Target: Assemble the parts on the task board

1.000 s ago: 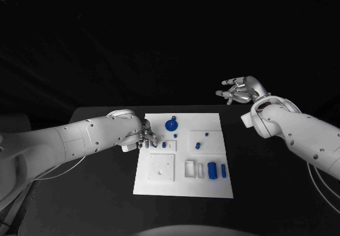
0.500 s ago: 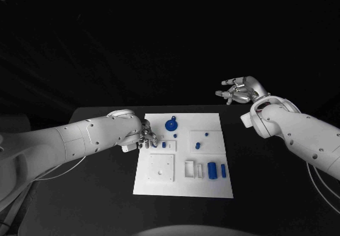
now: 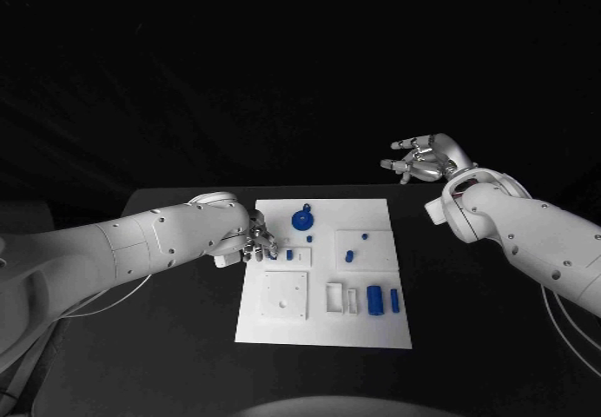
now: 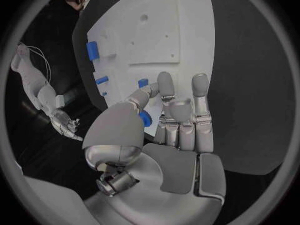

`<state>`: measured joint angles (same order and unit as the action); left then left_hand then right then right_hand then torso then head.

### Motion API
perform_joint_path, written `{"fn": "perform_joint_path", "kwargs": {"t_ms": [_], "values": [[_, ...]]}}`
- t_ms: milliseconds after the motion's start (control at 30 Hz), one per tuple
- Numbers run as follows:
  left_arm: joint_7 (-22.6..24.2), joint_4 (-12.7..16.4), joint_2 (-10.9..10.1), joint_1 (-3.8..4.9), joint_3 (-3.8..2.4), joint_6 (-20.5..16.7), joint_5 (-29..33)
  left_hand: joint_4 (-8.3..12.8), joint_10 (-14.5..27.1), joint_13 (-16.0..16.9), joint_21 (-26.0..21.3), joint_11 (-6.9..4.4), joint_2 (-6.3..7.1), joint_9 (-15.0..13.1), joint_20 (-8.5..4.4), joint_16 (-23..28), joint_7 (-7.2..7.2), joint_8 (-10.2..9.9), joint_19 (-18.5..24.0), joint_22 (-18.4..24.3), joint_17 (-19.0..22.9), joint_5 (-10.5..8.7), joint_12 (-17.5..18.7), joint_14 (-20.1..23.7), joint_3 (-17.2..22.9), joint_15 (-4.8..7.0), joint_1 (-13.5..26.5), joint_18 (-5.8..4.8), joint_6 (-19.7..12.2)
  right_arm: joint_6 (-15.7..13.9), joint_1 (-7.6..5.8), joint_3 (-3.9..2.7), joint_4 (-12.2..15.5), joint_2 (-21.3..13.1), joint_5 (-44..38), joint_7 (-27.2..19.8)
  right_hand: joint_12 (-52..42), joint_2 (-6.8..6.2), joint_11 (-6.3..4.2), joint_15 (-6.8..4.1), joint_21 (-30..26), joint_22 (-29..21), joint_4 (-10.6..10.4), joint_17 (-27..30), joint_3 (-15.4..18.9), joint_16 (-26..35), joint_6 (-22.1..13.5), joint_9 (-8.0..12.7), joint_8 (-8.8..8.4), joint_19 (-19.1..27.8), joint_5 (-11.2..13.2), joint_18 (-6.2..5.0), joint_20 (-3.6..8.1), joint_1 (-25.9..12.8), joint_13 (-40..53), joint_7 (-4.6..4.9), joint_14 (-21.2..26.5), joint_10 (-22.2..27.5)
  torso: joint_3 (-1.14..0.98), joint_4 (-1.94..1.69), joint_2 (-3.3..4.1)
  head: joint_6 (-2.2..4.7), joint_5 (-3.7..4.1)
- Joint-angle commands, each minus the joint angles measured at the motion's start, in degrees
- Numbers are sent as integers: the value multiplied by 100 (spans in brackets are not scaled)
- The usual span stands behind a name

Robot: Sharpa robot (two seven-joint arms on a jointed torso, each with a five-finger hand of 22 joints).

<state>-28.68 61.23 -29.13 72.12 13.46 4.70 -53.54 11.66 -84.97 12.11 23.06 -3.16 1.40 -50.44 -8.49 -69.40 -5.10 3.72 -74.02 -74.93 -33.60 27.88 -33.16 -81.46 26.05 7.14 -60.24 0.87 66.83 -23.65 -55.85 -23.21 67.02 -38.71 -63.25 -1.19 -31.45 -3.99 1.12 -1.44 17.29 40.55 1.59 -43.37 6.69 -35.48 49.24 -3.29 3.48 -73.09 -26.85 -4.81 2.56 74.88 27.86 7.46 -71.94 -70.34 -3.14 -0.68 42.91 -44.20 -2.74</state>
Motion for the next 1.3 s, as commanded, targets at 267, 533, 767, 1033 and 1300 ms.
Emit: {"fn": "perform_joint_path", "kwargs": {"t_ms": [267, 533, 767, 1033, 1300], "values": [[-31, 2, 4, -6, 3, 173, 11, 223, -192, -9, 23, -133, -60, -572, 27, -43, 650, 21, 12, -106, -9, 29, -32, 1, 185, 23, -4, 35, 777, 61, -4, -3, -12, 8, 20, -27, -25, 53, 7, -1, -19, 6, 30, 5, 12, -25, 30, -2, -19, -31, -29, 68, 1, -13, -5, -8, 37, 32, -3, 0, 2, -16, 9], [-27, -22, 39, -9, 3, 191, 52, 223, -191, -10, 25, -131, -67, -571, 29, -40, 649, 20, 17, -104, -2, 25, -31, 3, 184, 22, 5, 36, 775, 62, -4, -3, -16, 19, 21, -30, -25, 60, 7, 0, -43, 30, 49, 10, 13, -27, 7, 0, -21, -35, -37, 68, 0, -22, -10, -6, 41, 36, -2, 1, 2, -15, -3], [-23, -102, 95, -31, 2, 205, 64, 223, -191, -10, 27, -131, -73, -571, 29, -39, 650, 21, 17, -104, -1, 25, -32, 2, 183, 22, 7, 37, 772, 65, -3, -3, -26, 25, 23, -31, -25, 60, 7, 0, -43, 30, 49, 10, 13, -27, 7, 0, -21, -35, -37, 68, 0, -22, -10, -6, 41, 36, -3, 4, 3, -20, -5], [-31, -196, 162, -41, 1, 247, 81, 225, -192, -8, 29, -132, -80, -574, 29, -46, 650, 22, 15, -104, -10, 21, -36, -2, 184, 23, 10, 38, 770, 76, -3, -3, -52, 51, 24, -33, -24, 67, 8, 0, -59, 44, 62, 13, 10, -28, 0, 0, -21, -38, -45, 68, -1, -20, -13, -5, 44, 39, -7, 4, 6, -29, -11], [-127, -307, 244, -41, 0, 471, 143, 223, -191, -7, 29, -130, -99, -576, 30, -48, 648, 20, 20, -103, -16, 19, -37, 1, 186, 22, 27, 35, 764, 83, -2, -3, -67, 70, 24, -32, -24, 67, 8, 0, -59, 44, 62, 13, 10, -28, 0, 0, -21, -38, -45, 68, -1, -20, -13, -5, 44, 39, -4, 2, 0, -43, -12]]}}
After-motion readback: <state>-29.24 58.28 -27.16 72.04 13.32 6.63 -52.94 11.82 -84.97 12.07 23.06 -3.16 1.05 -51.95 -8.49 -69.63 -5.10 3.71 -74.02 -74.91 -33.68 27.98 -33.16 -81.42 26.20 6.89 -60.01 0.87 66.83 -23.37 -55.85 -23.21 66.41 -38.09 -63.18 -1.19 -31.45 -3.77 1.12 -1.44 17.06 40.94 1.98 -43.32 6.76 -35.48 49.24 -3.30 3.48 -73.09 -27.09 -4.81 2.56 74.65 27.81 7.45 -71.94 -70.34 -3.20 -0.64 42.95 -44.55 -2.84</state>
